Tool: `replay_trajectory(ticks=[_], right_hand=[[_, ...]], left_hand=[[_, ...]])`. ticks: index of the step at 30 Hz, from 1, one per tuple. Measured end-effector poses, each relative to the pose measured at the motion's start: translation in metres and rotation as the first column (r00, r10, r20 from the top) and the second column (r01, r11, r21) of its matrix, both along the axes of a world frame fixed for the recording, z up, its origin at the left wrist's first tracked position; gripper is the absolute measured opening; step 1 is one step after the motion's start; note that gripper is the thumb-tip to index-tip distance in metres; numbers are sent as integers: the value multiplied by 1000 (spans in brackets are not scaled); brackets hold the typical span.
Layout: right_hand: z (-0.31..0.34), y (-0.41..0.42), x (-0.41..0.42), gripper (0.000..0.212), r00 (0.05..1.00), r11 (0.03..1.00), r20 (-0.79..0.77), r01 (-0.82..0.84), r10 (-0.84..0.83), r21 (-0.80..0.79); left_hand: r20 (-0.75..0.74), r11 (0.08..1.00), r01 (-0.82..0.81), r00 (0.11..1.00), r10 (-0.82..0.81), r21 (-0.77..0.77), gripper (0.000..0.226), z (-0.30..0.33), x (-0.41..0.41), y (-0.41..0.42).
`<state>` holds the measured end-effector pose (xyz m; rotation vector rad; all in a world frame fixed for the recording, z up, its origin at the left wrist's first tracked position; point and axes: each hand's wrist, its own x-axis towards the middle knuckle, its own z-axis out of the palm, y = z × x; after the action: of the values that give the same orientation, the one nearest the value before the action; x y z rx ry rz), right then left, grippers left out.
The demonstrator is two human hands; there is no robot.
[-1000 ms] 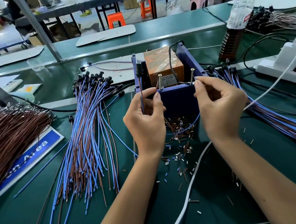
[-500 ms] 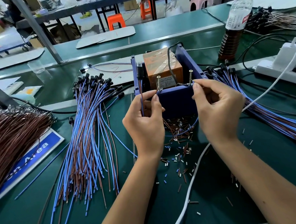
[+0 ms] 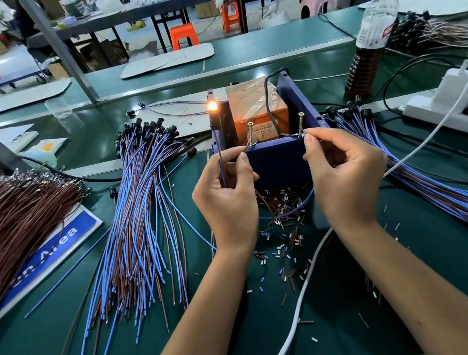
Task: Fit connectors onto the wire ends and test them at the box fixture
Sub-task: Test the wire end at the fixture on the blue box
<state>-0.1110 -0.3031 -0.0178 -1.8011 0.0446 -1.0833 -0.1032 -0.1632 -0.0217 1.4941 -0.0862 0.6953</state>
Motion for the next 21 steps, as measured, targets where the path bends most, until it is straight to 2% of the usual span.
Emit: replay_trajectory(ticks=[16,21], right_hand=[[-1,0,1,16,1000,1000,2,5,-5,-3],[-2,-2,0,14,1000,999,3,-5,4,51]], left_hand=[[-1,1000,4,1000,-4,-2,9,-1,0,0],[35,999,-35,999,36,-20,10,0,-3,0]])
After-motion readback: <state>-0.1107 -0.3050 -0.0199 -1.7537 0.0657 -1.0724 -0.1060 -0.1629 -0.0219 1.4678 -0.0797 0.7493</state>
